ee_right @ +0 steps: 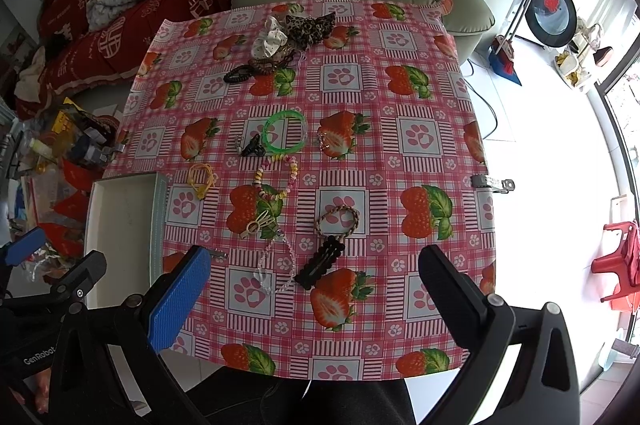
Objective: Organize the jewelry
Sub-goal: 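Grasp the yellow string bracelet with the left gripper while the right grasps the braided cord bracelet, then carry both bracelets over the white tray and open both grippers to drop them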
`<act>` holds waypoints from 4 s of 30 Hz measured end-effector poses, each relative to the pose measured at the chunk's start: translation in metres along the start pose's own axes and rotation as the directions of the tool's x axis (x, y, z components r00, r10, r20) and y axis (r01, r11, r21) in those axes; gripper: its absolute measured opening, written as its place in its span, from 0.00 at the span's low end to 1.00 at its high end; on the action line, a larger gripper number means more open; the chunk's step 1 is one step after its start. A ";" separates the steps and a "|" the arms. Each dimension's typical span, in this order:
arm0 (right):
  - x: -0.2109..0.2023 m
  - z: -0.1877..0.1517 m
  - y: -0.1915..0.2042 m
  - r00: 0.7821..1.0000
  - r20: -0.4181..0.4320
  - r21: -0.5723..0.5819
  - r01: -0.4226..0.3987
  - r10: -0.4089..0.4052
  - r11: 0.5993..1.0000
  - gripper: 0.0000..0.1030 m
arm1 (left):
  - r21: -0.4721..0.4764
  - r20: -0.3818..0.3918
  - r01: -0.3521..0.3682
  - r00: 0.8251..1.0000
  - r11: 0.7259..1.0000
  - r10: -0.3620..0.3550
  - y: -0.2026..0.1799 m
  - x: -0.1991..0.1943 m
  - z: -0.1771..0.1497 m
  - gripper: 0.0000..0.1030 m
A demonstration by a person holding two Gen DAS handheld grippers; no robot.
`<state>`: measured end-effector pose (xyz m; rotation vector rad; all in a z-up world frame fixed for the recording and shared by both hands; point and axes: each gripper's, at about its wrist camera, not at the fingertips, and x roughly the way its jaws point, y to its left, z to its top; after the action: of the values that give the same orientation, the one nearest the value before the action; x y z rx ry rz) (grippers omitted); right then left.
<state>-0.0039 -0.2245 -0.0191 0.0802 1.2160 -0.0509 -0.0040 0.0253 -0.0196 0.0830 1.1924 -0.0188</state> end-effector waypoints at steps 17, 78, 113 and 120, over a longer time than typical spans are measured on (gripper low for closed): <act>0.052 -0.012 -0.030 0.989 -0.142 0.091 -0.028 0.041 0.995 1.00 | -0.019 -0.127 0.026 0.992 0.999 -0.028 -0.002 0.065 0.000 1.00; 0.211 0.022 0.004 0.979 -0.195 -0.004 -0.057 0.055 0.998 0.06 | -0.099 -0.079 0.108 0.990 0.989 -0.116 -0.038 0.217 0.061 0.21; 0.130 0.048 0.178 0.935 -0.135 -0.275 -0.354 0.328 0.894 0.06 | -0.400 -0.002 -0.050 0.999 0.915 0.054 0.136 0.131 -0.022 0.22; 0.144 0.046 0.252 0.910 -0.191 -0.356 -0.414 0.369 0.837 0.06 | -0.431 -0.038 -0.103 0.995 0.897 0.095 0.170 0.150 -0.039 0.22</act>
<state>0.1100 0.0230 -0.1293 -0.0183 1.2834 0.5661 0.0255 0.2016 -0.1637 -0.2492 1.1825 0.3381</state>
